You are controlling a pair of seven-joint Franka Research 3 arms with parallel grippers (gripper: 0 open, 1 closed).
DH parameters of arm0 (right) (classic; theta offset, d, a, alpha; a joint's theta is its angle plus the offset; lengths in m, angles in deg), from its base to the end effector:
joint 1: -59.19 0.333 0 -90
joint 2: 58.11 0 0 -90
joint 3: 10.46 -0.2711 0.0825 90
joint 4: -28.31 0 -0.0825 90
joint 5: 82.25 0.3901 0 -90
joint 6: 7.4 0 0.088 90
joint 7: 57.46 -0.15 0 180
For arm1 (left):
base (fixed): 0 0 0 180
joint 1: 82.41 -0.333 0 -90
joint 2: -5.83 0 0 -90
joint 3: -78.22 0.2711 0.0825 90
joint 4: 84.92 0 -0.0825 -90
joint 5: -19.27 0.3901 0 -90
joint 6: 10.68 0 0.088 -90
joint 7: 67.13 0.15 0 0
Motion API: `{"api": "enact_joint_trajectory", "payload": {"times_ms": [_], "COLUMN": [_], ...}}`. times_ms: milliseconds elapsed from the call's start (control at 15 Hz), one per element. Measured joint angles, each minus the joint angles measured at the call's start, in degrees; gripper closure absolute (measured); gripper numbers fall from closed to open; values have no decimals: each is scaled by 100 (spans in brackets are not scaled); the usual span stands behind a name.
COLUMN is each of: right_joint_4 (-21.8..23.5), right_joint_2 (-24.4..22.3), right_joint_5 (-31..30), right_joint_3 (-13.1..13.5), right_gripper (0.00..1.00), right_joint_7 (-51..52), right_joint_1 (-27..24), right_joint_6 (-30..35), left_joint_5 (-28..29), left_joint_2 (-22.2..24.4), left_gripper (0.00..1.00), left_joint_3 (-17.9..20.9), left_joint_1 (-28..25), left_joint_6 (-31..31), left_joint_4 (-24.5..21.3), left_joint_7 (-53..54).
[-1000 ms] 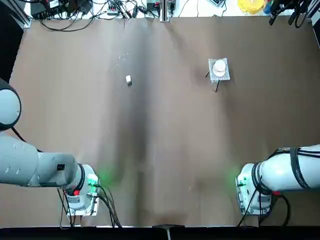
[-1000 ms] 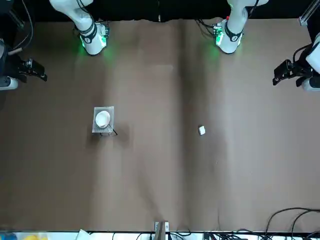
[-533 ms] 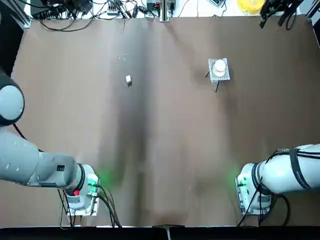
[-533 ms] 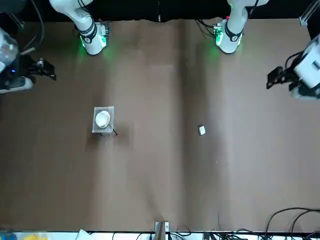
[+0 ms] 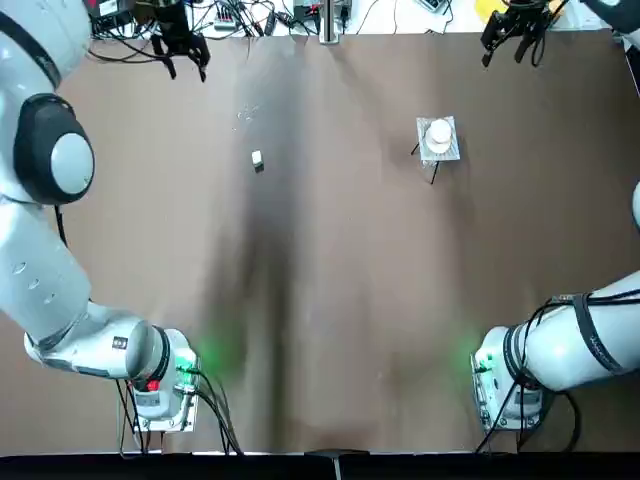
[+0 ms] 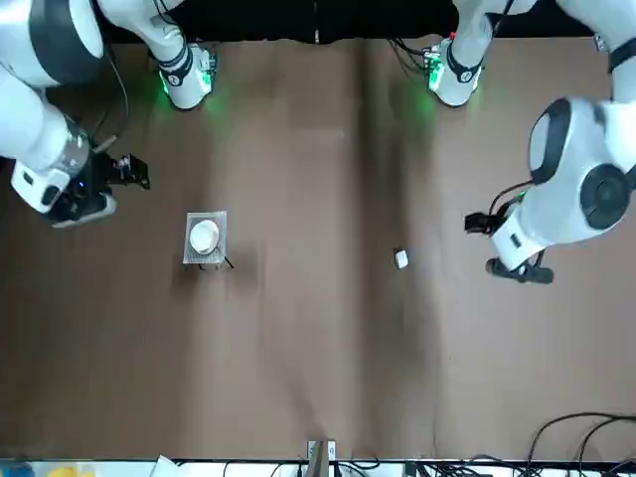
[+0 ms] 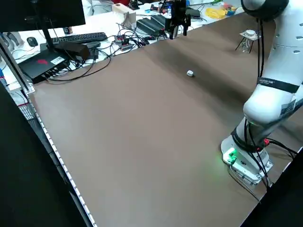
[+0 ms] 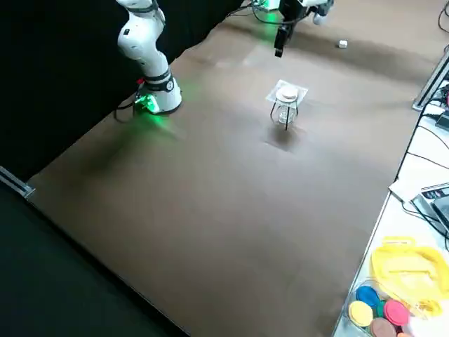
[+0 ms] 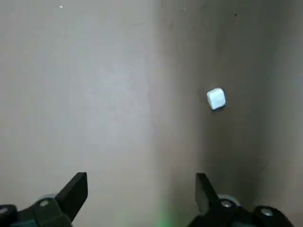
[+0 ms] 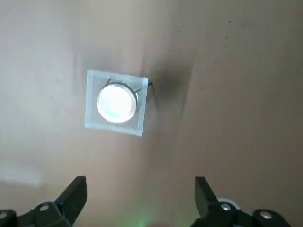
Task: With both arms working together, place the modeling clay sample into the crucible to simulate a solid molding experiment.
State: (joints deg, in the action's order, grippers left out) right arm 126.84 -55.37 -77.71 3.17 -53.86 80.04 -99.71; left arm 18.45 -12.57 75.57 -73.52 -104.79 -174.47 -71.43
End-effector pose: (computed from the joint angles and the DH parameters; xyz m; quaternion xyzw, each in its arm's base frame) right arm 0.5515 0.0829 0.4437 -0.9925 -0.0890 0.0784 0.0313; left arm 0.5976 -0.1223 0.3560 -0.9908 0.0610 0.1211 0.0023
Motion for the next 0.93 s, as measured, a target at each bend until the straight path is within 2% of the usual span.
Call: {"api": "enact_joint_trajectory", "payload": {"times_ms": [333,667,800,933], "right_joint_4": [5,16,15,15], "right_joint_2": [562,1270,1533,1666], "right_joint_5": [52,343,425,498], "right_joint_3": [4,5,5,5], "right_gripper": [0,3,20,23], "right_joint_7": [-16,-28,-28,-28], "right_joint_1": [22,26,28,28], "right_joint_6": [-554,-821,-882,-889], "left_joint_5": [-1,4,6,6], "left_joint_2": [-686,-1193,-1289,-1329], "left_gripper": [0,0,0,0], "left_joint_3": [-25,-30,-30,-30], "left_joint_1": [609,1006,1112,1130], "left_joint_6": [-772,-1467,-2183,-3123], "left_joint_4": [-10,-138,-485,-988], "left_joint_7": [-1000,-2036,-2360,-2599]}}
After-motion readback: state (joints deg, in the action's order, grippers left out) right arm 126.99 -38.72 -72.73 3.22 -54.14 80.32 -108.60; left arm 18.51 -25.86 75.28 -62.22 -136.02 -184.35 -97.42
